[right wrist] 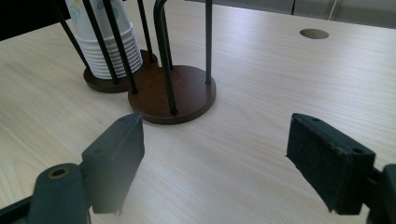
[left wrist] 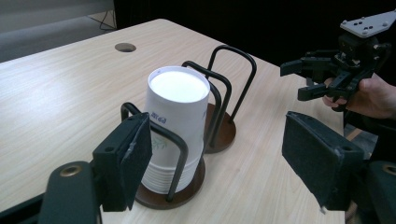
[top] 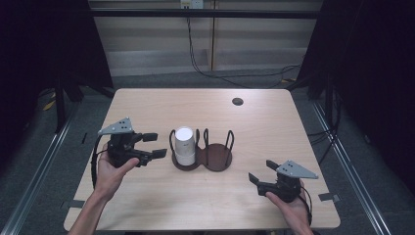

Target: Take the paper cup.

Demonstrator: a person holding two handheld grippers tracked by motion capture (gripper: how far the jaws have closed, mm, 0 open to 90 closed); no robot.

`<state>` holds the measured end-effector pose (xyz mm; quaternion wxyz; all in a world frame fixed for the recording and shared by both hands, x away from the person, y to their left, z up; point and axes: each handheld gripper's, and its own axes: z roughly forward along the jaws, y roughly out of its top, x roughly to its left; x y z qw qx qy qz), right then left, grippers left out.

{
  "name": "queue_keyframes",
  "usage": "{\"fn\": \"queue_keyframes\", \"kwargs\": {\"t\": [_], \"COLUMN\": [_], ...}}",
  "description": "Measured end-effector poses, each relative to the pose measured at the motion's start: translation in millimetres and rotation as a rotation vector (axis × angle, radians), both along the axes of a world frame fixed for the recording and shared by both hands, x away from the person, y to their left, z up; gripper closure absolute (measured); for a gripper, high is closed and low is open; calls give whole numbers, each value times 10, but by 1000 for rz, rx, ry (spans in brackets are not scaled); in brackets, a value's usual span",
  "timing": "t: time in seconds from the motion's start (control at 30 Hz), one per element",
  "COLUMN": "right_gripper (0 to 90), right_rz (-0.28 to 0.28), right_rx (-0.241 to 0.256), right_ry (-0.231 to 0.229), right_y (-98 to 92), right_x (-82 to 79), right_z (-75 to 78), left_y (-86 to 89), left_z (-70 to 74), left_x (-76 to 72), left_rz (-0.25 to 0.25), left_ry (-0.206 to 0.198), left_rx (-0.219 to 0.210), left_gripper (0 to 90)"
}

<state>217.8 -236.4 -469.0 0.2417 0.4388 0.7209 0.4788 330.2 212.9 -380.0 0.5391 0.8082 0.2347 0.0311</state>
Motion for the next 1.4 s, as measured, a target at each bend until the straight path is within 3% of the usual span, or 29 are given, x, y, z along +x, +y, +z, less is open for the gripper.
{"fn": "queue_keyframes", "kwargs": {"t": [0.6,0.87,1.0,1.1,1.23,1.33,1.4], "right_gripper": [183,184,183,183,183,183,182], "right_rz": [38,51,54,55,60,66,68], "right_rx": [-13,-12,-14,-13,-15,-18,-21], "right_ry": [18,28,29,30,32,36,37], "right_y": [28,42,42,41,40,44,48], "right_x": [8,11,12,11,8,13,14], "right_z": [-16,-20,-22,-22,-23,-28,-29], "left_y": [-266,-386,-514,-585,-641,-687,-720], "left_z": [127,255,262,265,269,277,286], "left_x": [191,256,293,350,402,452,477], "left_rz": [-17,-21,-30,-44,-43,-52,-57], "left_ry": [4,-31,-41,-19,0,2,12], "left_rx": [114,167,215,252,269,333,348], "left_gripper": [241,245,245,255,270,278,278]}}
